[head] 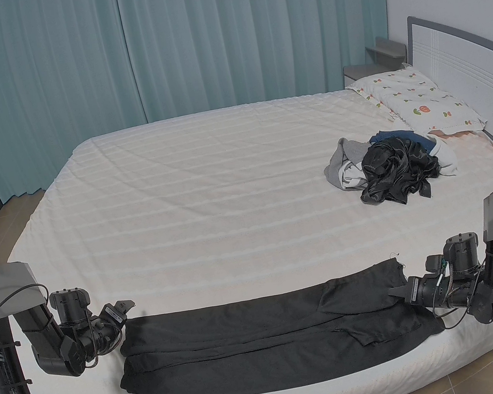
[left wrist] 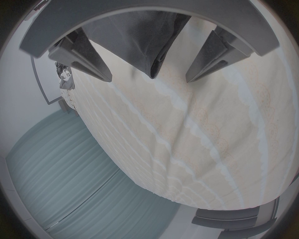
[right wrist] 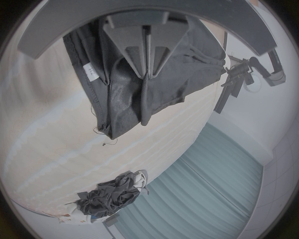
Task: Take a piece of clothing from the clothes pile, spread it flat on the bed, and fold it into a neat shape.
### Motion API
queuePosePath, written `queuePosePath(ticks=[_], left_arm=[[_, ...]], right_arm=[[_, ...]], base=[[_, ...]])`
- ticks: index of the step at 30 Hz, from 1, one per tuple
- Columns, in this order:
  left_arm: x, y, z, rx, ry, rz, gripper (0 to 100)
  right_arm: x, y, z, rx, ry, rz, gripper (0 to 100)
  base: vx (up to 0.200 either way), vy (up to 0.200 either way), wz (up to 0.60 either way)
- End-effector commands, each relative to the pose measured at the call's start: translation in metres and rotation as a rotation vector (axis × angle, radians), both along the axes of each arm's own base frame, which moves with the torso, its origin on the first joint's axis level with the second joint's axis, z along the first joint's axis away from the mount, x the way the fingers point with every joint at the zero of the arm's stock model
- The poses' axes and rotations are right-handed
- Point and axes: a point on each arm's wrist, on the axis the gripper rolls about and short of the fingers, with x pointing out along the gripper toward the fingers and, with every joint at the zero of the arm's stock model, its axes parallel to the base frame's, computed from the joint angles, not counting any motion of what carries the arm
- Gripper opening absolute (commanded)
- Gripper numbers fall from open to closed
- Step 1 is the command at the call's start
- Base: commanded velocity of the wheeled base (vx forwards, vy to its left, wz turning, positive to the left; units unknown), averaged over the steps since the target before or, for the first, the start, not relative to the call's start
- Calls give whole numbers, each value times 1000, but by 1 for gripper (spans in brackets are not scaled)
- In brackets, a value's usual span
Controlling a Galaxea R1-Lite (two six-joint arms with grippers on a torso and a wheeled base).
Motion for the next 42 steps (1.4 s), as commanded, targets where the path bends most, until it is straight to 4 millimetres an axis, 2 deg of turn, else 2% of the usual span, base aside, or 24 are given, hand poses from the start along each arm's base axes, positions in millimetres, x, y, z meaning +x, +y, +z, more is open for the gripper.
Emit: queuePosePath(ticks=[1,5,6,10,11,13,14,15,17,25,29,33,38,42], left_arm=[[0,0,0,-1,1,2,100],[0,0,0,-1,1,2,100],[0,0,-1,0,2,1,100],[0,0,-1,0,2,1,100],[0,0,-1,0,2,1,100],[0,0,-1,0,2,1,100],[0,0,-1,-1,2,2,100],[0,0,-1,0,2,1,100],[0,0,-1,0,2,1,100],[-4,6,2,5,3,25,100],[-15,10,24,4,-36,32,100],[-24,8,33,7,-46,22,100],[-43,-2,39,18,-27,-93,100],[-65,-16,33,79,30,-237,100]], right_arm=[[-2,-5,-2,-4,9,-10,0],[-2,-5,-4,-8,15,-7,0],[-1,-5,-5,-10,14,-8,100],[0,-5,0,-5,-5,-10,100],[-1,-5,11,4,-41,-17,100],[-1,-5,12,4,-43,-17,100],[-5,-1,30,22,-71,-16,100],[-6,0,31,25,-69,-15,100],[-13,12,39,39,-48,-32,100],[-13,25,37,2,-19,-101,100],[-15,27,33,-6,-3,-98,100],[-17,30,39,-4,-21,-93,100],[-19,31,40,-11,-25,-98,100],[-18,32,35,-16,-9,-97,100]], base=[[0,0,0],[0,0,0],[0,0,0],[0,0,0],[0,0,0],[0,0,0],[0,0,0],[0,0,0],[0,0,0],[0,0,0],[0,0,0],[0,0,0],[0,0,0],[0,0,0]])
